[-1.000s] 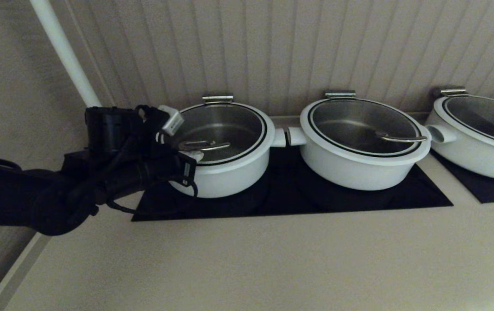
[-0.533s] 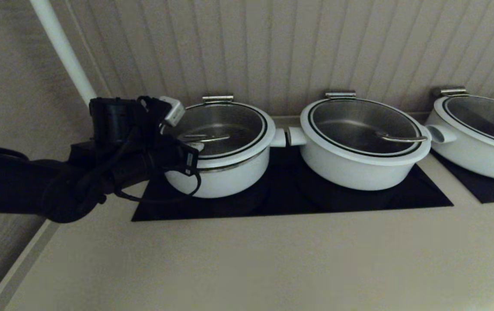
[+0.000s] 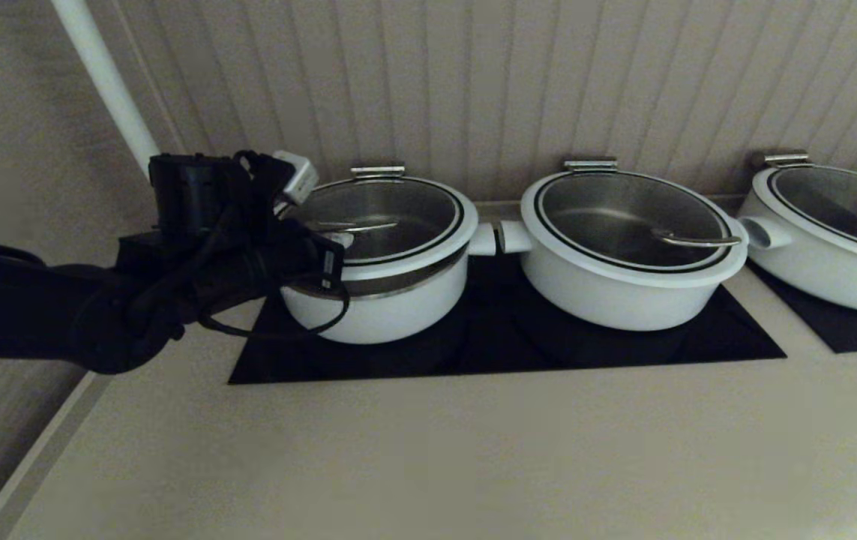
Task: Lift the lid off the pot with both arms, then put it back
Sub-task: Open the food pot lid a small opening with the left arm, then hold the pot lid with the right arm
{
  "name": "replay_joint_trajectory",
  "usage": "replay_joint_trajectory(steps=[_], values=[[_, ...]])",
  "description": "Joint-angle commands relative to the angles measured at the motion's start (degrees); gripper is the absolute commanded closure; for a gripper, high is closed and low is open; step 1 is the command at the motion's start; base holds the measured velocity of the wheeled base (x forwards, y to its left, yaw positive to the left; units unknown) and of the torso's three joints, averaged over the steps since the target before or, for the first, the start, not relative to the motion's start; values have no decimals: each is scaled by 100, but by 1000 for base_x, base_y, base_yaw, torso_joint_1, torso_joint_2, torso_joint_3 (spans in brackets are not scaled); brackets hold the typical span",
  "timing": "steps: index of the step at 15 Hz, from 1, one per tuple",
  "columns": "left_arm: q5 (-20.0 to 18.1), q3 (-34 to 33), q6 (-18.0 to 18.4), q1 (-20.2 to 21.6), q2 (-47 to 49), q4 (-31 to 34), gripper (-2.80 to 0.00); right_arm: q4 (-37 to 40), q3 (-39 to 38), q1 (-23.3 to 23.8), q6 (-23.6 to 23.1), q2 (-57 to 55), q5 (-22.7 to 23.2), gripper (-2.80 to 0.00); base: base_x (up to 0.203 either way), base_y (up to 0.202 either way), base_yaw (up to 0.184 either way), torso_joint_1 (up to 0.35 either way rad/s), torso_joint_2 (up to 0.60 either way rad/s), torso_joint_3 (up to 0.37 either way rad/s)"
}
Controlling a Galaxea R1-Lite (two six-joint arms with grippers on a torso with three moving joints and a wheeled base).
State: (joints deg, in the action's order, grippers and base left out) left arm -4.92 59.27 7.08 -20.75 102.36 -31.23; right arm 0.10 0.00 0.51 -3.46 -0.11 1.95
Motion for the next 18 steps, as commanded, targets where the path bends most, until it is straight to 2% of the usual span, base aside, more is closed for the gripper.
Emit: replay_joint_trajectory(steps=[1,7,10,12,14,18], values=[[0,139,20,1,-32,-9,0,-1,0,0,-90,2,24,0,0,0,0,0,0,0],[-8,304,21,1,29,-6,0,-166,0,-4,-549,2,162,0,0,0,0,0,0,0],[-8,304,21,1,57,-24,0,-366,346,-7,-328,-145,669,0,0,0,0,0,0,0],[-8,304,12,1,91,-50,0,-385,532,-7,-325,-495,761,0,0,0,0,0,0,0],[-8,304,12,1,99,-50,0,-402,756,-9,-383,-926,964,0,0,0,0,0,0,0],[-8,313,12,1,99,-50,0,-709,1032,-52,-649,-2063,1726,0,0,0,0,0,0,0]])
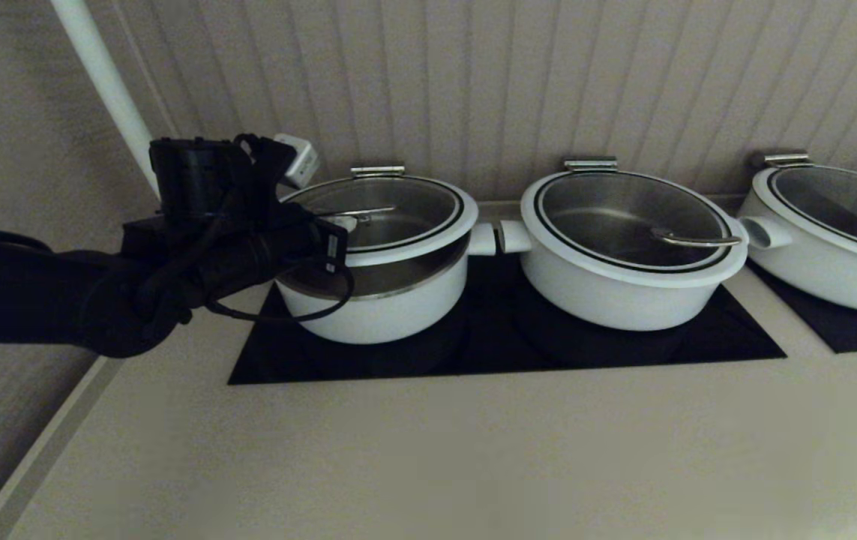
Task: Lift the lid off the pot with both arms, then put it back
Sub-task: Hold the pot lid with the right arm
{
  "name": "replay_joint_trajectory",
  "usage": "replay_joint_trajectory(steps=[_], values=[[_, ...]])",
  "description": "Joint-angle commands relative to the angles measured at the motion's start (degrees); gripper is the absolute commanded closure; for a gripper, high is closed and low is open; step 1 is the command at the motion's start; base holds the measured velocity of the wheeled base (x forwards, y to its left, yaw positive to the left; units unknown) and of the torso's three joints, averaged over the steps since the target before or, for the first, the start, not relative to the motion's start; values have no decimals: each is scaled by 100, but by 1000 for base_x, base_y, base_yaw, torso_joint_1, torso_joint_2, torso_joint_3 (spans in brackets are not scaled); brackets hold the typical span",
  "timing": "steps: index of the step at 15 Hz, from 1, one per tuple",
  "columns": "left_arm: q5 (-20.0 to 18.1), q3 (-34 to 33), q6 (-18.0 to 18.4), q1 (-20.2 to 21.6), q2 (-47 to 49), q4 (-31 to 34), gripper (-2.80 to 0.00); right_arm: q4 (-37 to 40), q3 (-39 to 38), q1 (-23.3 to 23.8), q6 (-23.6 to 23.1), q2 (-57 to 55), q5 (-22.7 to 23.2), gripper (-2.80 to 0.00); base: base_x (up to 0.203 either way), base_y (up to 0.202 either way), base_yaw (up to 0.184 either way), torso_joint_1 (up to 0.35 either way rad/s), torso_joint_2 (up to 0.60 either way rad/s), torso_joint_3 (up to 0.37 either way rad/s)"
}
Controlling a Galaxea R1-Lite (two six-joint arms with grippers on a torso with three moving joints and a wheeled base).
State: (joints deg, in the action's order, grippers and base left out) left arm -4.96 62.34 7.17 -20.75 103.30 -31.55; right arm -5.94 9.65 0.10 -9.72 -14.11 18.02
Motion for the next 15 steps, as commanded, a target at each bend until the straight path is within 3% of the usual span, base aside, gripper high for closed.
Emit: replay_joint_trajectory(steps=[1,4,10,15], values=[[-5,-3,3,1,6,-18,0,-347,92,-14,-76,-1087,232,0,0,0,0,0,0,0],[-5,6,-5,1,6,-26,0,-1089,204,-17,-325,-2376,477,0,0,0,0,0,0,0],[-5,41,-14,1,14,-27,0,-2510,346,-19,-427,-4108,2170,0,0,0,0,0,0,0],[2,150,-5,1,76,-18,0,-4503,350,-375,-307,-5754,2492,0,0,0,0,0,0,0]])
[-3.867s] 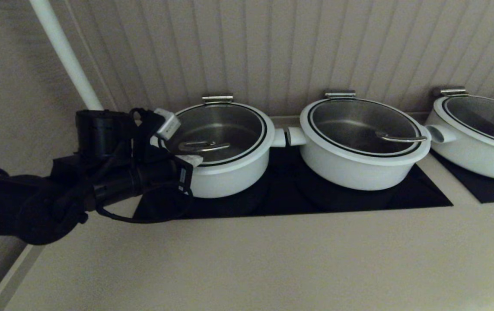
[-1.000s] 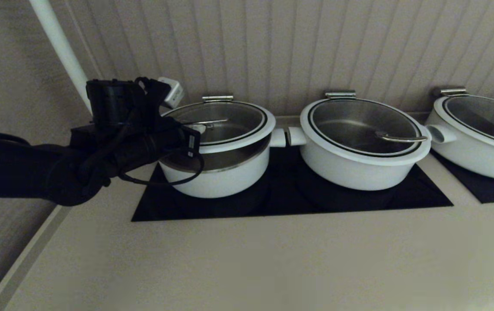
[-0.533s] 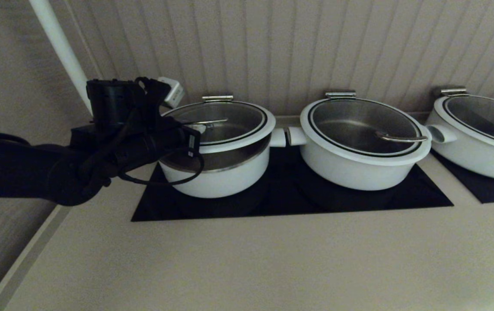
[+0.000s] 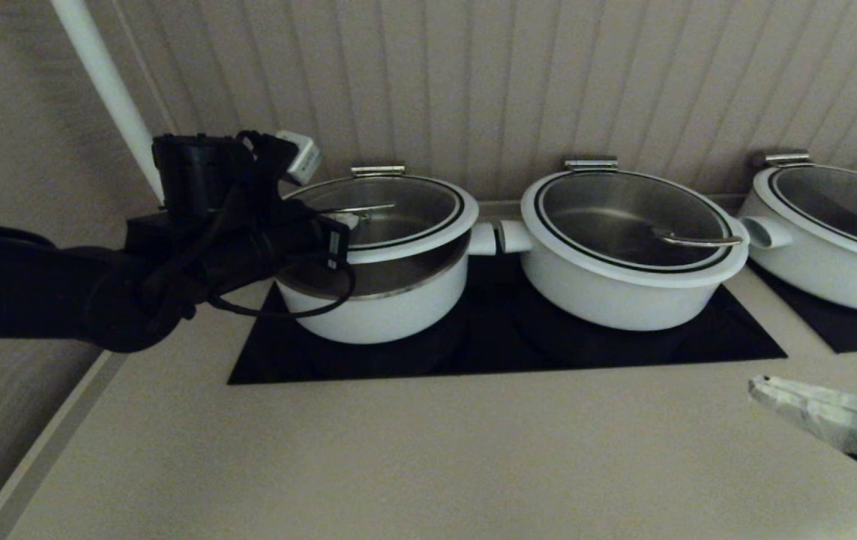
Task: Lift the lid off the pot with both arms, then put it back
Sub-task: Hold the pot lid with the right arm
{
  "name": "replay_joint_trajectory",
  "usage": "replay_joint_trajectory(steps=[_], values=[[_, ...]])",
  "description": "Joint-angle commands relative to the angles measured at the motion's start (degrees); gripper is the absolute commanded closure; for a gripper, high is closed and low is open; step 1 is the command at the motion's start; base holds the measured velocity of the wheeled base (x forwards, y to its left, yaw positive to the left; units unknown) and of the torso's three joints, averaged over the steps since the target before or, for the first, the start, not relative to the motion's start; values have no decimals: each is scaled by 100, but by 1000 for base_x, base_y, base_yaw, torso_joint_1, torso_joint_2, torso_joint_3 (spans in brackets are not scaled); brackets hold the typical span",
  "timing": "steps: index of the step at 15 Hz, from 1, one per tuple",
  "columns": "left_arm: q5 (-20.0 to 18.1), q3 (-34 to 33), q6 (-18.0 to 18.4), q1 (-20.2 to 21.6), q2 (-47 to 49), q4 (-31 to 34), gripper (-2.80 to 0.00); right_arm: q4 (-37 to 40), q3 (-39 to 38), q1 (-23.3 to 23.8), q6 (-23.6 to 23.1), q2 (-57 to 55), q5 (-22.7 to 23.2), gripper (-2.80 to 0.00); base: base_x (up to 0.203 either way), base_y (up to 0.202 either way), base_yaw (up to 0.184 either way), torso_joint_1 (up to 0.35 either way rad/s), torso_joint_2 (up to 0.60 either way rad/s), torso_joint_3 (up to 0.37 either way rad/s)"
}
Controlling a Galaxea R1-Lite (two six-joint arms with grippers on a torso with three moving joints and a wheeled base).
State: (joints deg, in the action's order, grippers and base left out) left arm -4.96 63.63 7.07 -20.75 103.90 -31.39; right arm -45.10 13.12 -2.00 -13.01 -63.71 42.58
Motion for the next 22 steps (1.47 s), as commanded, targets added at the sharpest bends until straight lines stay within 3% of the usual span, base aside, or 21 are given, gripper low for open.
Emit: replay_joint_trajectory(steps=[1,3,8,12,16,22], values=[[-2,33,5,1,33,-34,0,-1015,17,-364,126,-1068,50,0,0,0,0,0,0,0],[-5,35,5,1,42,-34,0,-1314,213,-791,407,-1404,71,0,0,0,0,0,0,0],[3,35,-4,1,78,-51,0,-1571,1010,-1246,613,-2285,75,0,0,0,0,0,0,0],[4,34,-5,1,108,-60,0,-2257,1350,-1921,1166,-2836,67,0,0,0,0,0,0,0],[39,89,-4,1,149,-60,0,-2307,1466,-2183,1079,-3139,52,0,0,0,0,0,0,0],[39,246,-4,1,245,-51,0,-2302,1976,-2182,942,-3986,-106,0,0,0,0,0,0,0]])
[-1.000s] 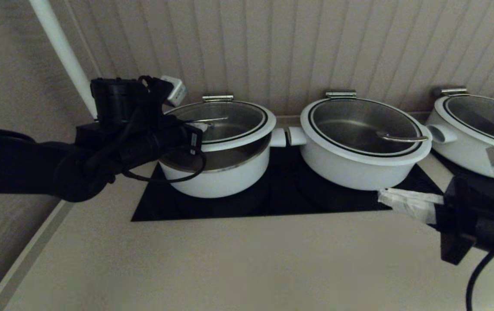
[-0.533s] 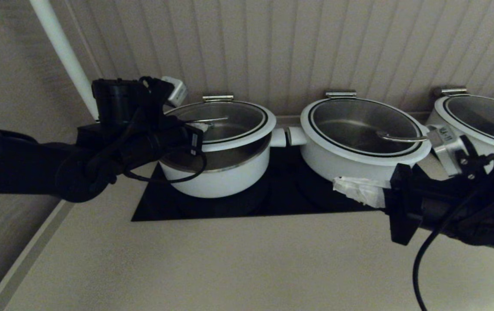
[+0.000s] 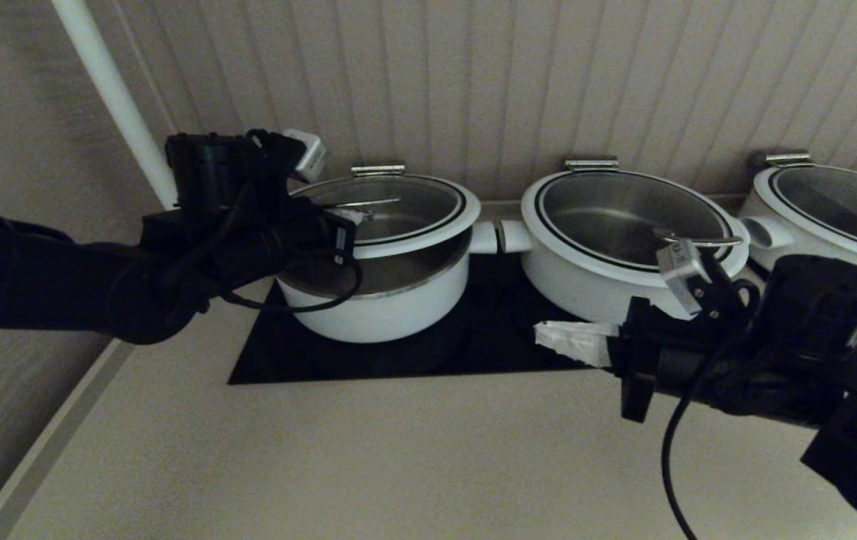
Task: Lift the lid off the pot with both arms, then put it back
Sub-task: Hold the pot lid with the right arm
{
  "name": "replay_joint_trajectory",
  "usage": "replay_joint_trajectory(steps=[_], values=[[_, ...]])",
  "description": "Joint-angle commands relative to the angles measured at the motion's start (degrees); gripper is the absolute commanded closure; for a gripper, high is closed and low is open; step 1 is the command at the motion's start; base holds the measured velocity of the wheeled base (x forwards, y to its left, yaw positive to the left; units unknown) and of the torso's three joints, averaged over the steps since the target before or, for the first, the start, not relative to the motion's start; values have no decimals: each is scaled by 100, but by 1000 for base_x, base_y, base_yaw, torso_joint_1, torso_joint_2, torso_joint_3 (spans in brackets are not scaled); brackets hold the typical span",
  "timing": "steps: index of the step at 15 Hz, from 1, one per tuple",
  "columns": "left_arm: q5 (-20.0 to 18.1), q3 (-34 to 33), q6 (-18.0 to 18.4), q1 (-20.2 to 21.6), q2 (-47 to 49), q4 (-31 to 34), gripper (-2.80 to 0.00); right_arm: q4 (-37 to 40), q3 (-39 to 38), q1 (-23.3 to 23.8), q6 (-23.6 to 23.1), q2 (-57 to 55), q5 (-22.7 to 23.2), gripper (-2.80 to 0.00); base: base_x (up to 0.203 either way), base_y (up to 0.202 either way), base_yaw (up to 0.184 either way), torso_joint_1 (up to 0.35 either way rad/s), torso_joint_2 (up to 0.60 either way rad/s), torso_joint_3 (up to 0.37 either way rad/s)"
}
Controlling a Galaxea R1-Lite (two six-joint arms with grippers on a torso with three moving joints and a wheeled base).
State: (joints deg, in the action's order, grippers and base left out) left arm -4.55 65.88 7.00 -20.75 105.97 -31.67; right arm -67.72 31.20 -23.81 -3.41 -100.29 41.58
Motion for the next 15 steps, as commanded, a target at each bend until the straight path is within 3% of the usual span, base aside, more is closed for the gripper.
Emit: replay_joint_trajectory(steps=[1,15], values=[[-2,22,3,1,37,-24,0,-41,325,-1,-66,-464,-59,0,0,0,0,0,0,0],[-11,22,-5,1,117,-32,0,-57,1799,-61,-373,-1468,-560,0,0,0,0,0,0,0]])
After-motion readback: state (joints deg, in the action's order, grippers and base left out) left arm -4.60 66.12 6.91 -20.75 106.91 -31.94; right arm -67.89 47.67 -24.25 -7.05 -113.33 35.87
